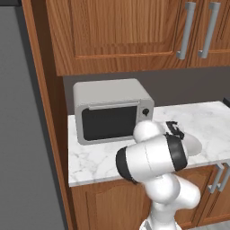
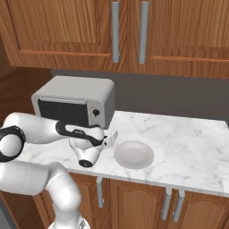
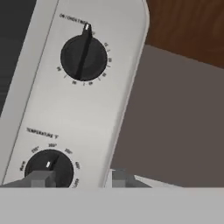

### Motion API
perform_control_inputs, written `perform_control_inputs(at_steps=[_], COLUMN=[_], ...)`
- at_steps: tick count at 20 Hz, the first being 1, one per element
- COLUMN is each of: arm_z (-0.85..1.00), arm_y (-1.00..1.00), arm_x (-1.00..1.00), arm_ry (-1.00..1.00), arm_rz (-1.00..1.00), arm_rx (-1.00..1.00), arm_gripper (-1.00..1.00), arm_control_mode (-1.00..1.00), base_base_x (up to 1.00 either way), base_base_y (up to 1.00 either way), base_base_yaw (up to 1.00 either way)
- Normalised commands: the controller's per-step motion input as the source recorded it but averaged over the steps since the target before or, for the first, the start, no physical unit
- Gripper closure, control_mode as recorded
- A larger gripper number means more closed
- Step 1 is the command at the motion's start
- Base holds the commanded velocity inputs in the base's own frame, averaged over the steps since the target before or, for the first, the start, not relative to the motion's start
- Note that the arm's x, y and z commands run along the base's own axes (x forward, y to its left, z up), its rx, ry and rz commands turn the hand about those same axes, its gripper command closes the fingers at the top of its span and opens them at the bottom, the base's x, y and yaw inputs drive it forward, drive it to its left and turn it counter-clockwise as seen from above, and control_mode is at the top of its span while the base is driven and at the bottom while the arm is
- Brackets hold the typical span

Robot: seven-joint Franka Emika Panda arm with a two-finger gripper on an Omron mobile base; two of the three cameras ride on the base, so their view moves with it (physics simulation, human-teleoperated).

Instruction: Pull the toaster oven rack outwards. Pick up the baguette from the plate and place it on the toaster oven rack. Close the toaster oven door fully and set the temperature to the lowest setting.

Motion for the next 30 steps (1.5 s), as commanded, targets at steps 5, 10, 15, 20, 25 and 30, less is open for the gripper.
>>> perform_control_inputs(at_steps=[5,10,15,20,25,30], arm_z=[0.00,0.00,0.00,0.00,-0.02,-0.17], arm_y=[0.00,0.01,0.11,0.14,0.27,0.42], arm_x=[0.20,0.02,0.07,0.06,0.00,0.00], arm_ry=[-0.25,-0.34,-0.37,-0.39,-0.43,-0.51], arm_rz=[-0.02,-0.01,0.00,0.00,0.00,0.00], arm_rx=[-0.43,-0.52,-0.56,-0.59,-0.67,-0.75], arm_gripper=[1.00,1.00,1.00,1.00,1.00,1.00], arm_control_mode=[-1.00,-1.00,-1.00,-1.00,-1.00,-1.00], base_base_x=[0.00,0.00,0.00,0.00,0.00,0.00], base_base_y=[0.00,0.00,0.00,0.00,0.00,0.00], base_base_yaw=[0.00,0.00,0.00,0.00,0.00,0.00])
